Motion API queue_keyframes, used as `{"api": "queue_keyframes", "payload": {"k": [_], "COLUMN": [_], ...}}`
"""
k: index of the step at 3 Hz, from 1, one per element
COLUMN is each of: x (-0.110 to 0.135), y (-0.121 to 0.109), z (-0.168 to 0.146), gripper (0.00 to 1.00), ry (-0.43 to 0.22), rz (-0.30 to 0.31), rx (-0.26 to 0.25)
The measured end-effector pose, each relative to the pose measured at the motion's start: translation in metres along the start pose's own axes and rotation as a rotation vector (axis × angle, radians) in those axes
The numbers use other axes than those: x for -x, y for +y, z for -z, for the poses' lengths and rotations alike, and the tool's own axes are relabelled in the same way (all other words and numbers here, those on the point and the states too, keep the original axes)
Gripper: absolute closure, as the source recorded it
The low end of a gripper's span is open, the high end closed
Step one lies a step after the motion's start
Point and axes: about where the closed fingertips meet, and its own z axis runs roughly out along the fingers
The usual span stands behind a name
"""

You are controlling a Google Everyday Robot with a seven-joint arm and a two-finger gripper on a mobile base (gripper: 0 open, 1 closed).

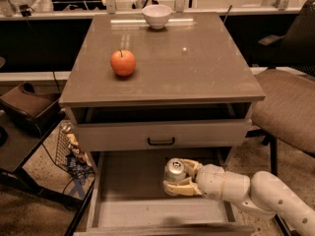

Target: Place 7up can into middle drawer

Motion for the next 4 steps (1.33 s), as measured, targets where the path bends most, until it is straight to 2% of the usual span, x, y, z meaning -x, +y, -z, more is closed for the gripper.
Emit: {"api": "queue_keyframes", "payload": {"k": [1, 2, 3, 4], "x": [0.000, -0.026, -0.075, -0.116], "y": [0.000, -0.015, -0.031, -0.033], "z": [0.000, -0.022, -0.060, -0.092], "gripper": [1.00, 1.00, 1.00, 1.00], "ry": [0.000, 0.015, 0.058, 0.090], "rz": [0.000, 0.041, 0.117, 0.163], "rx": [0.000, 0.039, 0.141, 0.225]}}
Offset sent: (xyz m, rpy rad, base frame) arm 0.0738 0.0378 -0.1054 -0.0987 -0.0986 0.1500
